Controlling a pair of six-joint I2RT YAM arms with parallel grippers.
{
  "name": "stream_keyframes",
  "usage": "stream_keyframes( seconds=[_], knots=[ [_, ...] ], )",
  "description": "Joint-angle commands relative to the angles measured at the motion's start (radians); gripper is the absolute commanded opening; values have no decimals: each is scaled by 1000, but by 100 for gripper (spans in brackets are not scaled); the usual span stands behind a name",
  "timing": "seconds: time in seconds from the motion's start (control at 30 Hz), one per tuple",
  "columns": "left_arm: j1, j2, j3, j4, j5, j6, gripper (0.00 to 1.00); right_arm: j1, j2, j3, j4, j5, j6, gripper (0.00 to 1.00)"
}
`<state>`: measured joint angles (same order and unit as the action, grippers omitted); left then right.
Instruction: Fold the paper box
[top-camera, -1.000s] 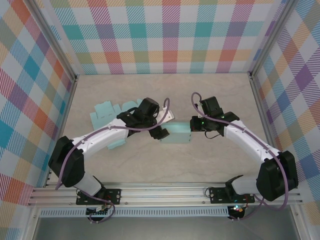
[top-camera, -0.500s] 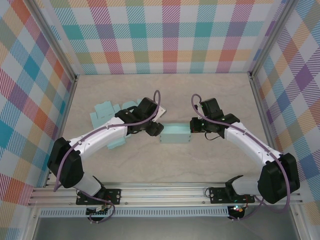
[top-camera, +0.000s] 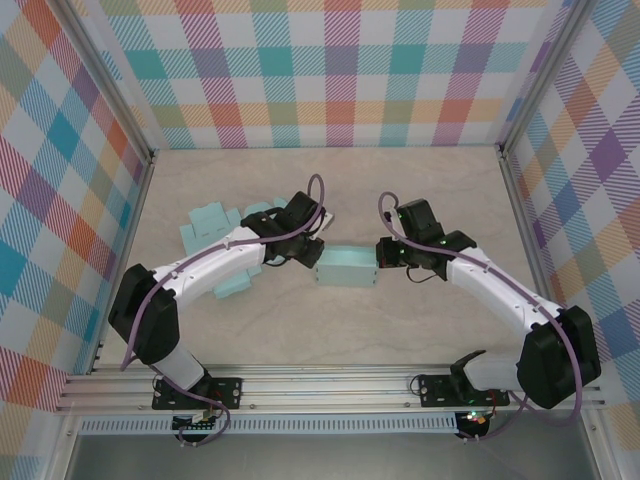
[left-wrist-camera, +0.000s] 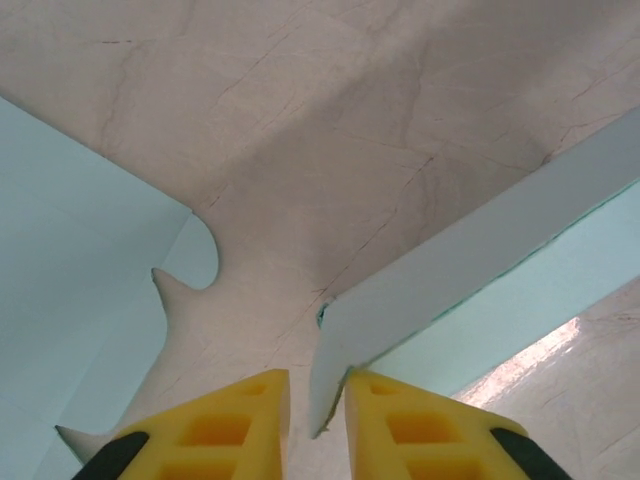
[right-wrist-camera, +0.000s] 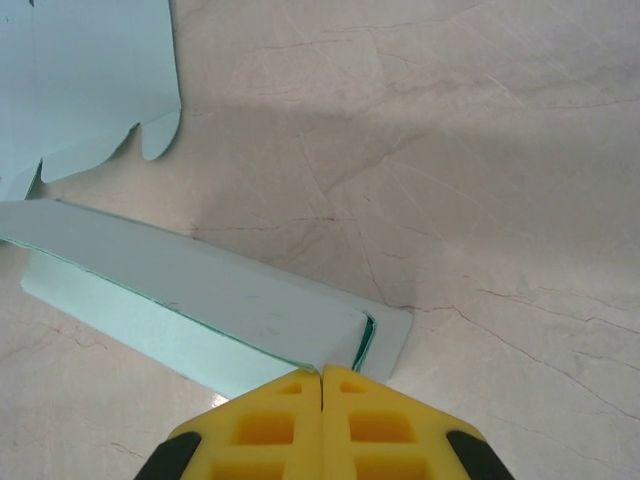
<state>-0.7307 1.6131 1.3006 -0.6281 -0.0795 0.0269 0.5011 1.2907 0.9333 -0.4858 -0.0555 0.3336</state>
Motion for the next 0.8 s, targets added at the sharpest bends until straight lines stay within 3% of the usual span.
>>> stream_keyframes(
  seconds=[0.0, 0.27, 0.4, 0.5, 0.7, 0.77],
  knots=[
    [-2, 14, 39, -25, 35, -29, 17, 21, 8, -36, -50, 24, -11, 2],
    [-3, 22, 66, -32, 78, -70, 8, 48, 7, -40, -49, 56, -24, 3],
    [-7, 24, 72, -39, 82, -71, 5, 57, 9, -51, -47, 75, -28, 18],
    [-7, 22, 61, -39, 78, -68, 3, 59, 17, -50, -44, 91, -30, 19],
    [-7, 16, 40, -42, 59, -68, 3, 60, 31, -33, -40, 103, -38, 17],
    [-7, 9, 39, -42, 58, -74, 10, 62, 33, -31, -40, 104, -36, 16]
  ],
)
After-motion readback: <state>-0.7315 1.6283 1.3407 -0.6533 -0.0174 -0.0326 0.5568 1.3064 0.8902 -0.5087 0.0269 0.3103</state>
